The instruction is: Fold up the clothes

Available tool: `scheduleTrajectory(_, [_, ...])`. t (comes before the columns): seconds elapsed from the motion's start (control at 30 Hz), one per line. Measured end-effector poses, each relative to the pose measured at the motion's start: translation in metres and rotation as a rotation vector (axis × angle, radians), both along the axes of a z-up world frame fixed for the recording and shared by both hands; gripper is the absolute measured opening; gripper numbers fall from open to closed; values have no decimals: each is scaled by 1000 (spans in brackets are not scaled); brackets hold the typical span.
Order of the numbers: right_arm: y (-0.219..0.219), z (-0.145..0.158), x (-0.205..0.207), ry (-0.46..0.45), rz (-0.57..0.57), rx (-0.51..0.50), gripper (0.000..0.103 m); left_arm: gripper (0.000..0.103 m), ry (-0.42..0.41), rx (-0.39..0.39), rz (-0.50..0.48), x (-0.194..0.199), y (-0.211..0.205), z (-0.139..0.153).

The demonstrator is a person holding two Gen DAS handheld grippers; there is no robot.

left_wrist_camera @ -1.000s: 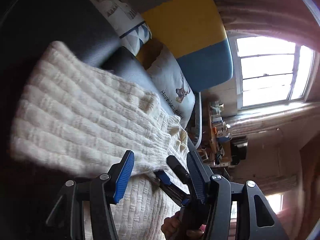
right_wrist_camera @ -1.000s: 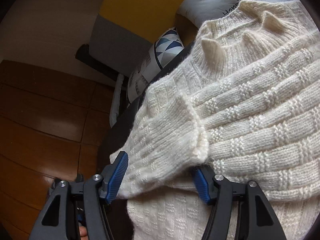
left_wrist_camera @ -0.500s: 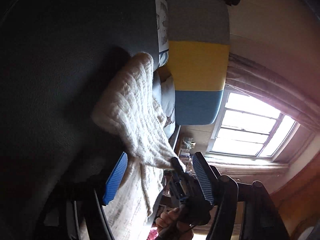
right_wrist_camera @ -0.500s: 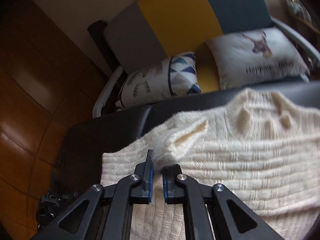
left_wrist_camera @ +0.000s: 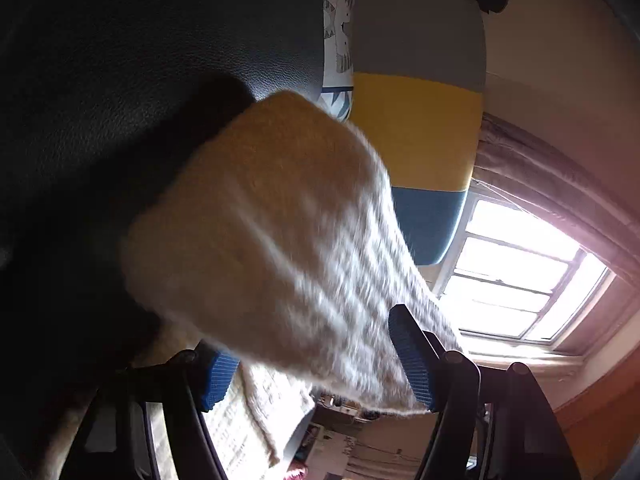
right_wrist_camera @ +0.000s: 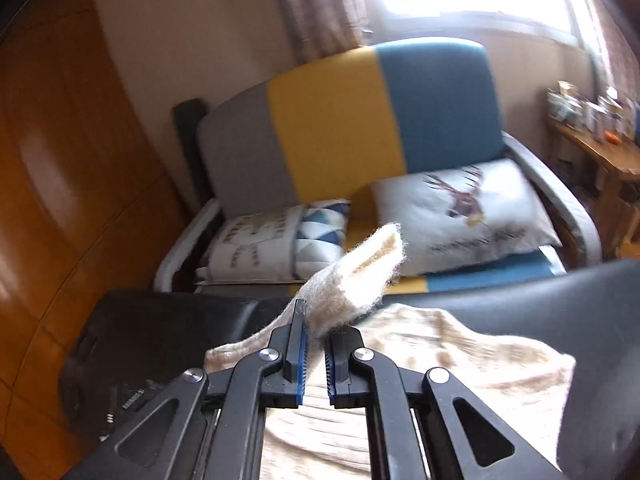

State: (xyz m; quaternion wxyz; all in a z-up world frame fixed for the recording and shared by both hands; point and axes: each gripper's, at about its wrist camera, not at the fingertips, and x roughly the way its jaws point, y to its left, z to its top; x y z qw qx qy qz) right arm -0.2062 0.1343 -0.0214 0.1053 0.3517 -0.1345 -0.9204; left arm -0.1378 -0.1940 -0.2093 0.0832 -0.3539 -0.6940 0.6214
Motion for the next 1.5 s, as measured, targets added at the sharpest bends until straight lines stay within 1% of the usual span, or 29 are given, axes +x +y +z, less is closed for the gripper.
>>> scheduleTrajectory(0.07, [33,-28,2,-55,-69,-10,6,71,-25,-47,5,-4,-1,-3])
scheduleTrajectory(0.13, [66,-68,7,-138,-132,-44,6,70,-35,-69,12,-5,-4,-7])
scheduleTrajectory(0.23, [104,-134,20,-269,-212,-132,6,70,-31,-92,15,-6,-6,-5])
scheduleTrajectory(0.3, [120,-169,33,-327,-245,-188,6,69,-23,-116,10,-4,-6,-5])
scheduleTrajectory(0.33, [124,-178,40,-323,-251,-224,6,63,-19,-129,9,-4,-6,-4])
scheduleTrajectory(0.37, [128,-187,46,-318,-256,-259,6,59,-24,-147,5,-5,-4,-4])
scheduleTrajectory(0.4, [132,-189,50,-301,-256,-282,5,49,-28,-166,1,-6,-3,-4])
scheduleTrajectory(0.43, [132,-189,51,-298,-254,-288,5,34,-33,-184,-3,-8,-2,-4])
scheduleTrajectory(0.5, [130,-186,50,-299,-238,-259,5,17,-40,-207,-16,-9,1,-6])
scheduleTrajectory(0.53, [127,-181,48,-298,-224,-243,8,13,-32,-217,-22,-10,3,-6])
scheduleTrajectory(0.57, [125,-175,46,-296,-209,-228,8,13,-29,-237,-26,-11,4,-4])
scheduleTrajectory(0.63, [128,-154,52,-226,-195,-213,8,12,10,-271,-37,-14,6,7])
scheduleTrajectory(0.7, [134,-134,62,-148,-192,-212,8,12,55,-369,-47,-14,7,25])
scheduleTrajectory(0.73, [137,-140,66,-162,-203,-213,8,12,61,-420,-48,-13,7,31])
scheduleTrajectory(0.77, [140,-145,69,-177,-214,-215,8,12,40,-438,-55,-12,7,30])
scheduleTrajectory(0.83, [149,-170,70,-217,-237,-255,8,12,-12,-465,-75,-14,7,23])
scheduleTrajectory(0.87, [154,-182,70,-237,-248,-275,6,12,-43,-477,-81,-14,6,17])
scheduleTrajectory(0.9, [158,-194,71,-256,-259,-297,6,10,-43,-480,-89,-12,6,14])
scheduleTrajectory(0.93, [164,-198,72,-253,-267,-358,6,9,-43,-483,-96,-10,5,10])
scheduleTrajectory(1.0, [174,-205,74,-240,-276,-487,13,9,-41,-484,-114,-11,6,6])
scheduleTrajectory(1.03, [177,-206,74,-222,-271,-536,22,9,-39,-481,-125,-13,7,6])
scheduleTrajectory(1.1, [183,-208,75,-186,-259,-634,25,9,-37,-474,-137,-16,8,7])
scheduleTrajectory(1.17, [187,-214,71,-173,-260,-744,40,11,-37,-465,-141,-17,8,7])
scheduleTrajectory(1.2, [188,-216,68,-175,-265,-787,41,11,-38,-461,-143,-18,8,7])
scheduleTrajectory(1.23, [187,-216,64,-173,-269,-783,42,11,-38,-457,-145,-19,8,7])
scheduleTrajectory(1.33, [174,-210,51,-174,-237,-680,43,12,-40,-445,-150,-21,9,7])
scheduleTrajectory(1.4, [162,-205,45,-181,-196,-567,43,12,-31,-458,-151,-14,9,9])
scheduleTrajectory(1.43, [156,-201,42,-203,-175,-513,43,12,-25,-474,-154,-14,10,12])
scheduleTrajectory(1.5, [145,-180,37,-180,-158,-367,25,12,-12,-508,-160,-13,13,18])
